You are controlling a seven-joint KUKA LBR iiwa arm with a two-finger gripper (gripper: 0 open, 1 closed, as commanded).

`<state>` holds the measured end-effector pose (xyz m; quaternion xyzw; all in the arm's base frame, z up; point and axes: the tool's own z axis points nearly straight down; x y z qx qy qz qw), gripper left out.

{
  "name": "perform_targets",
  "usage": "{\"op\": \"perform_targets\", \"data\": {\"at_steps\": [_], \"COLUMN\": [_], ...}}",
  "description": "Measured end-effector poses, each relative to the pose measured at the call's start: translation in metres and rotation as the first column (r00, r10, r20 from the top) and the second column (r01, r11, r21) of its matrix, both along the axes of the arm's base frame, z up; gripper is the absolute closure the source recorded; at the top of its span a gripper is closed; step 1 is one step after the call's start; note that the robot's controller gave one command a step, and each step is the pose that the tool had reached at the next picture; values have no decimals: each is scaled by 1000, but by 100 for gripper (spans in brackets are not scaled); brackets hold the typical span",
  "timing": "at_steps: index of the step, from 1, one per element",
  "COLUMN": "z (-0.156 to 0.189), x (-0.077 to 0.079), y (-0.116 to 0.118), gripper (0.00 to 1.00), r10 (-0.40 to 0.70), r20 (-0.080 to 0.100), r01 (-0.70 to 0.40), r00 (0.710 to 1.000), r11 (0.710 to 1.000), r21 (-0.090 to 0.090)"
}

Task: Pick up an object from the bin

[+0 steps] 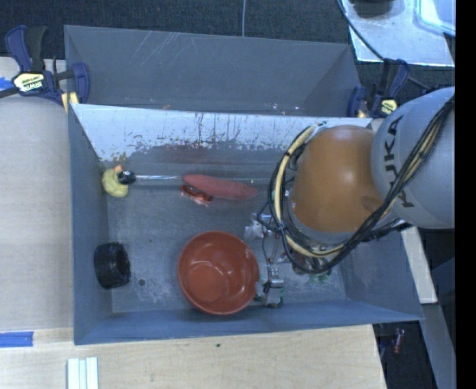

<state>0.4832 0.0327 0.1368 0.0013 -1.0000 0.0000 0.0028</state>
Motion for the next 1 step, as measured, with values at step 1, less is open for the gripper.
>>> {"op": "perform_targets", "data": {"at_steps": [1], "z": [4], "x": [2], "y": [0], "gripper": [0], "r10": [-2], "r20": [8], "r01": [2], "r00": [1000], "r11": [1000], "r21": [0]}}
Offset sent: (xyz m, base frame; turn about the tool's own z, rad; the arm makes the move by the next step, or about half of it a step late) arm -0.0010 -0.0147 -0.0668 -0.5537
